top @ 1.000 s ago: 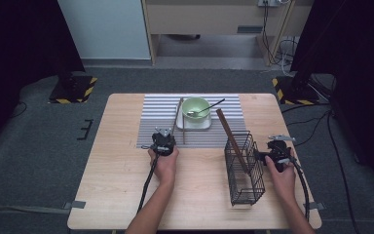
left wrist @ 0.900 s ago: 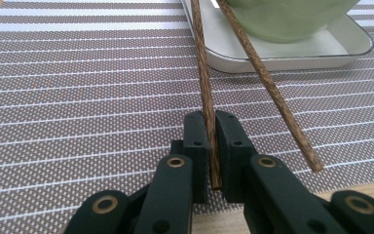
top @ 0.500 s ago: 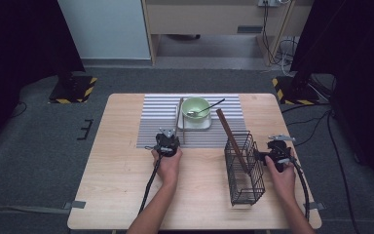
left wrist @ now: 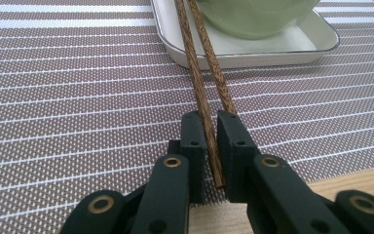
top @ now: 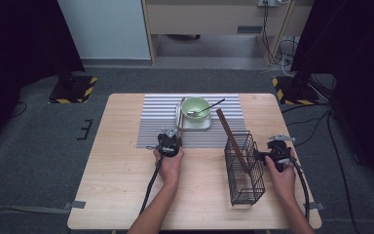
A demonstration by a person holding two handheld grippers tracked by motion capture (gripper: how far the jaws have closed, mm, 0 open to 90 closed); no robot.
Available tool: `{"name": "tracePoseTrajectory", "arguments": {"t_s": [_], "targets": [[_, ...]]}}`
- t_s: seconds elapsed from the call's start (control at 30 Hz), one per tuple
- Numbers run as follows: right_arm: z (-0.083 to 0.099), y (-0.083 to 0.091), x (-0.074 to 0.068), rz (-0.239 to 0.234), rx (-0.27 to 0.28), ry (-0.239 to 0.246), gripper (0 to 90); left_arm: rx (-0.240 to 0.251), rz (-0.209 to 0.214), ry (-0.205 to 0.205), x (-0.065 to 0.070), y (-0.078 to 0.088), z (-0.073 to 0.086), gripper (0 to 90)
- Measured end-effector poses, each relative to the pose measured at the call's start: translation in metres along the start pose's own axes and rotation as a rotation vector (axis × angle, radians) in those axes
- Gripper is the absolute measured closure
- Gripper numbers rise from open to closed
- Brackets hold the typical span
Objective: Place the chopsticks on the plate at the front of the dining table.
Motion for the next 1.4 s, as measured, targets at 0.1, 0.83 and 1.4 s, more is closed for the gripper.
{"name": "tracePoseTrajectory", "arguments": {"t_s": [0.1,0.83,1.4], "targets": [[0.0,0.0,-0.0001,0.0,0.0,-0.001,5.1,0.001,0.003,0.0,0.0013,-0.0001,0.0001,81.0],[0.0,0.0,0.0,0.0,0.0,0.0,5.1,0.006,0.023,-0.007,0.0079,-0.0035,-0.0012,78.7],[0.0,0.0,0.0,0.0,0.0,0.0,5.1,0.012,0.025,-0.006,0.0035,-0.0091,-0.0045,79.1]]}}
Point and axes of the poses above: each handheld gripper's, and its own axes: y roughly backward along the jaws, z roughly out of its underside, x roughly to its right, the point moved 7 cm from there along -y, roughly forward along the jaws, and after that the axes turned 15 degrees about x, right-handed, at the moved point
